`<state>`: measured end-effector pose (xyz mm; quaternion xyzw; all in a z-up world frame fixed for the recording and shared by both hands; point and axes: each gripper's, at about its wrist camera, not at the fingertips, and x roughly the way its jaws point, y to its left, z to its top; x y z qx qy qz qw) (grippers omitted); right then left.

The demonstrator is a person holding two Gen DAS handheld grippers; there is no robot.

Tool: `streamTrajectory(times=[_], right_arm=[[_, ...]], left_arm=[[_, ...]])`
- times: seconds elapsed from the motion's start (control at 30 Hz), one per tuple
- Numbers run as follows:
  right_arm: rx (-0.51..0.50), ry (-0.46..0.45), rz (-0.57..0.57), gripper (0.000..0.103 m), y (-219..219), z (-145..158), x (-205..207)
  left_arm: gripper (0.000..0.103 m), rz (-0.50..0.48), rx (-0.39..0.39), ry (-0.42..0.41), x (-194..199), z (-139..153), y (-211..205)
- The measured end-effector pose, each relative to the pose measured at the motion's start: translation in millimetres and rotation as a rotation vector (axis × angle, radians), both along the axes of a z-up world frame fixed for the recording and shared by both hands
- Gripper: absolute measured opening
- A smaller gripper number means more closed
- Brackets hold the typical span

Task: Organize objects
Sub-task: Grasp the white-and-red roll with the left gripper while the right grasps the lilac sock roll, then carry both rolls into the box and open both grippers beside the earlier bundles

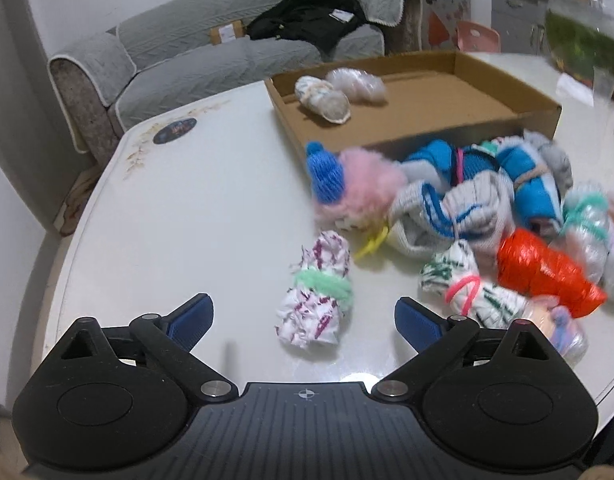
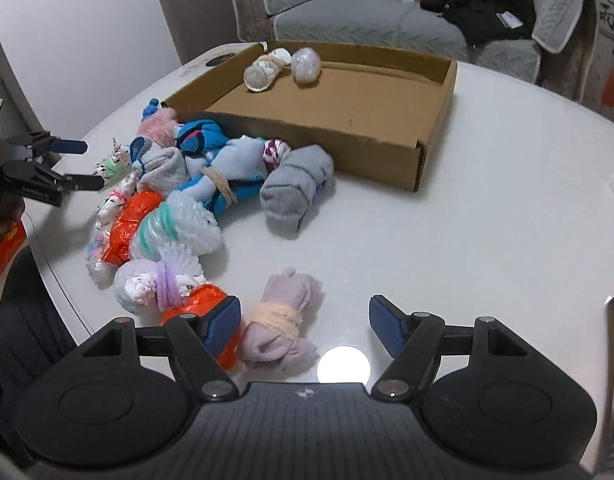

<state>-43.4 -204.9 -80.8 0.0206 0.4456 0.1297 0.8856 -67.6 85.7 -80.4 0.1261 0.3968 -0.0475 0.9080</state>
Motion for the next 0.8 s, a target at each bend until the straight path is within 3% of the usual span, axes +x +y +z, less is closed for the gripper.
streamTrajectory(times=[0.1, 0.2, 0.33, 0.4, 0.47, 0.53, 0.67, 0.8], right_arm=[[-0.015, 0.007, -0.013, 0.064, 4, -6, 2], [-0.018, 0.021, -0.011, 0.056, 5, -11, 6], [-0.027, 0.019, -0.011, 0.049, 6, -13, 10], [-0.021, 0.016, -0.011, 0.035, 3, -14, 2], [-0.032, 0.013, -0.009, 0.028, 4, -13, -1], [-0.039, 0.012, -0.004, 0.027, 6, -13, -2], [-0.046, 0.009, -0.003, 0.027, 3, -11, -2], [-0.049, -0.014, -0.019, 0.027, -9, 5, -1]], left_arm=[[0.098, -0.003, -0.014, -0.003, 7, -3, 0], [0.087, -0.021, -0.039, 0.016, 16, -9, 2], [0.08, -0.036, -0.091, 0.031, 23, -12, 4], [0.072, -0.044, -0.102, 0.029, 23, -12, 4], [0.052, -0.058, -0.15, 0.044, 24, -12, 7], [0.038, -0.049, -0.182, 0.049, 24, -11, 10], [0.037, -0.009, -0.192, 0.044, 23, -5, 16], [0.037, 0.025, -0.198, -0.002, 21, 21, 26]])
